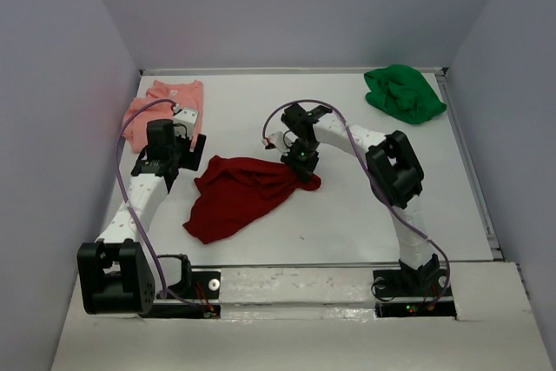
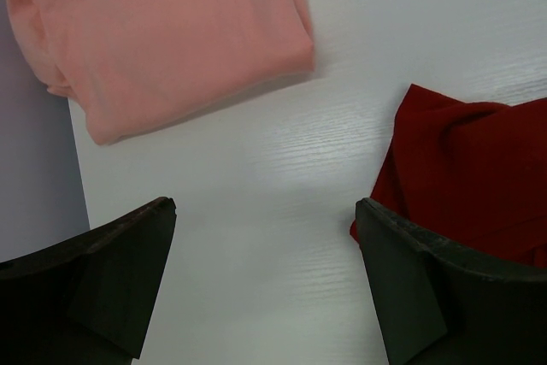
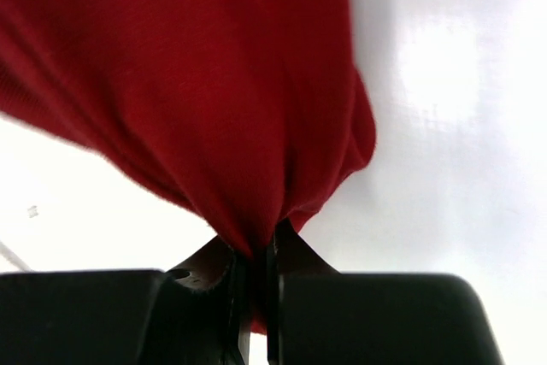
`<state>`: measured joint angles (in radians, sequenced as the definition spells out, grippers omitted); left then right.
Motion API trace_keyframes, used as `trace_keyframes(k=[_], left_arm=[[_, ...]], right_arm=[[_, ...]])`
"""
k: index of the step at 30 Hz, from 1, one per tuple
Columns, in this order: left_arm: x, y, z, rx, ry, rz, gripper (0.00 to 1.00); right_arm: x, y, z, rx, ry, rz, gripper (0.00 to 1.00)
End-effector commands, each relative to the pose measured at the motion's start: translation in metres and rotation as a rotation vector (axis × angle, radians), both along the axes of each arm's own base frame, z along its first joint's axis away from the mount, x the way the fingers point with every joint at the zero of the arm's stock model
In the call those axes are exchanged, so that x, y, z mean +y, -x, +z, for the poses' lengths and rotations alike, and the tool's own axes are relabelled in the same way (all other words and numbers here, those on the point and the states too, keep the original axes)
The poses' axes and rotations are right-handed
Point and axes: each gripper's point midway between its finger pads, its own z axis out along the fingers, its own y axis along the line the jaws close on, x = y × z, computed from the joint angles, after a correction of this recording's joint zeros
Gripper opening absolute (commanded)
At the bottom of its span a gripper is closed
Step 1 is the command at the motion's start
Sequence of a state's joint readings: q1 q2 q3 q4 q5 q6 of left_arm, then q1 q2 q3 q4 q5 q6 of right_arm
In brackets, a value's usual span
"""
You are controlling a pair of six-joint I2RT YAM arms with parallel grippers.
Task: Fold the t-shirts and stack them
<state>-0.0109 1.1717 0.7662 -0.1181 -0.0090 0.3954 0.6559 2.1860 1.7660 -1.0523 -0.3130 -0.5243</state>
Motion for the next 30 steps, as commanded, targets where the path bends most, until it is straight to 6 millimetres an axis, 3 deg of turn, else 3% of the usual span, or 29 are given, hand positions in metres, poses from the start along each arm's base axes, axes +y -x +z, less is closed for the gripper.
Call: trace_keyframes(k=[1,5,11,14,18,19,20,21,22,24,30], left_arm=[[0.000,-0.001,0.011,-0.033,0.001,-0.001,0.99],[0.000,-0.001,0.013,-0.036,0.003,-0.001,0.99],[-0.006,-0.003,0.016,-0.043,0.024,-0.027,0.99],[-0.007,-0.004,0.015,-0.040,0.026,-0.035,0.99],[-0.010,-0.005,0.013,-0.028,0.035,-0.047,0.99],[-0.010,-0.005,0.012,-0.025,0.036,-0.046,0.99],[-0.011,-0.006,0.011,-0.022,0.041,-0.048,0.99],[-0.011,-0.006,0.011,-0.022,0.043,-0.050,0.99],[-0.011,-0.006,0.010,-0.017,0.044,-0.052,0.99],[-0.012,-0.006,0.010,-0.019,0.046,-0.052,0.99],[-0.013,-0.007,0.013,-0.025,0.050,-0.055,0.99]], right_arm=[[-0.020,-0.081,0.062,-0.403,0.059,-0.126,0.00],[-0.056,-0.150,0.123,-0.707,0.085,-0.295,0.00],[-0.125,-0.198,0.182,-0.909,0.092,-0.544,0.00],[-0.145,-0.201,0.184,-0.922,0.114,-0.596,0.00],[-0.165,-0.190,0.152,-0.857,0.173,-0.609,0.00],[-0.173,-0.186,0.139,-0.832,0.199,-0.613,0.06],[-0.178,-0.176,0.118,-0.791,0.239,-0.600,0.66],[-0.180,-0.171,0.107,-0.772,0.259,-0.593,0.93],[-0.183,-0.168,0.100,-0.765,0.270,-0.598,0.99],[-0.184,-0.159,0.085,-0.737,0.274,-0.595,1.00],[-0.183,-0.156,0.099,-0.755,0.245,-0.604,1.00]])
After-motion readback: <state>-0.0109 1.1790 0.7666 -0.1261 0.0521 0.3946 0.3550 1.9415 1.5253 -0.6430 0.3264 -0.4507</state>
